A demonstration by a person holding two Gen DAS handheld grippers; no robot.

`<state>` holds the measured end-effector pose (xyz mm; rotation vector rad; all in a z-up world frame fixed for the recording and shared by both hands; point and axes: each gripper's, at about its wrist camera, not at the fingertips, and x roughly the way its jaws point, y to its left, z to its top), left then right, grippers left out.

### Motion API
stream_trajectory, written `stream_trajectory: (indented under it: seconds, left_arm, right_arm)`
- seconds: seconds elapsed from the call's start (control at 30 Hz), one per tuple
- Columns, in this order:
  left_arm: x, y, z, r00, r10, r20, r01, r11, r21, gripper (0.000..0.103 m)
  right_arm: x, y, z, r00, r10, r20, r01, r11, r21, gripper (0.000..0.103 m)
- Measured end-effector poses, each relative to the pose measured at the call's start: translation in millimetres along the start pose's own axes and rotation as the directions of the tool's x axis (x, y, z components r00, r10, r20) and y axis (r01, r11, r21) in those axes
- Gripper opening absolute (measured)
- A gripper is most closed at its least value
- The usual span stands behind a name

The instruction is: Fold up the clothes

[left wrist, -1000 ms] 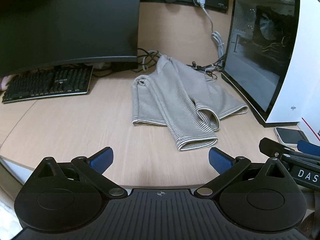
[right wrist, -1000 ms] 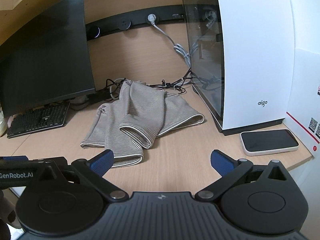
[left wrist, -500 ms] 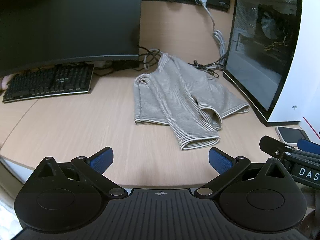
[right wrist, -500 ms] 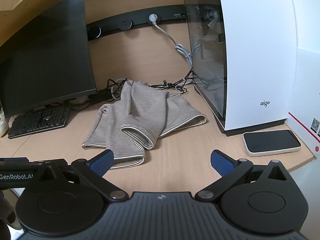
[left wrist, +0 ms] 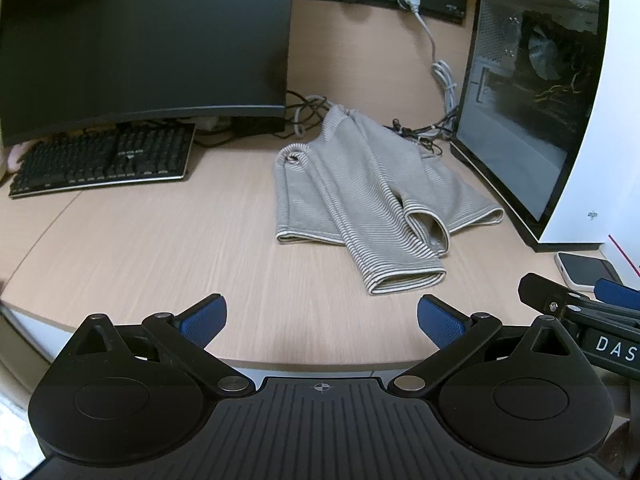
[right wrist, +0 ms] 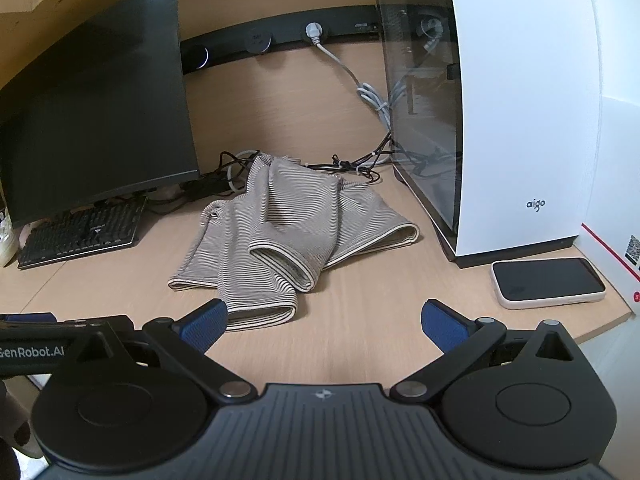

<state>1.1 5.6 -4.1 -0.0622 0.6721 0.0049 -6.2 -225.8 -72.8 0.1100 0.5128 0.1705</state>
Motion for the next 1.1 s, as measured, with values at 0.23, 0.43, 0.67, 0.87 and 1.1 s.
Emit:
stream_trajectory:
  seconds: [0.23,0.43,0.67,0.87,1.1]
  left_arm:
    - [0.9,-0.7,-0.6,1.000,-0.002,-0.005,0.002,1.000,0.005,0.103]
    - [0.7,0.4,-1.8,1.000,-0.001,-0.006,0.001,1.000,0.003,0.103]
    - [1.5,1.4,-3.1,1.000,-0.001,-0.008,0.001,1.000,-0.001,0.103]
    - [5.2,0.9,-2.6,1.000,0.007,-0.018,-0.007,1.000,0.001,0.103]
    - [8.3,0.5,-0.4,1.000,0.006,-0.017,-0.006,1.000,0.001,0.103]
  right_arm:
    - [0.8,-1.6,-0.4,1.000,-0.004,-0.004,0.004,1.000,0.006,0.103]
    - [2.2,-0.6,-0.4,1.000,-0.001,0.000,0.001,1.000,0.006,0.103]
    - [2.8,0.3,-0.5,1.000,-0.006,0.001,0.006,1.000,0.004,0.103]
    - [4.7,0.0,-0.5,1.000,-0.012,-0.003,0.012,1.000,0.003,0.103]
    - [7.5,0.5,0.0,1.000,-0.017,-0.006,0.017,1.000,-0.001,0.103]
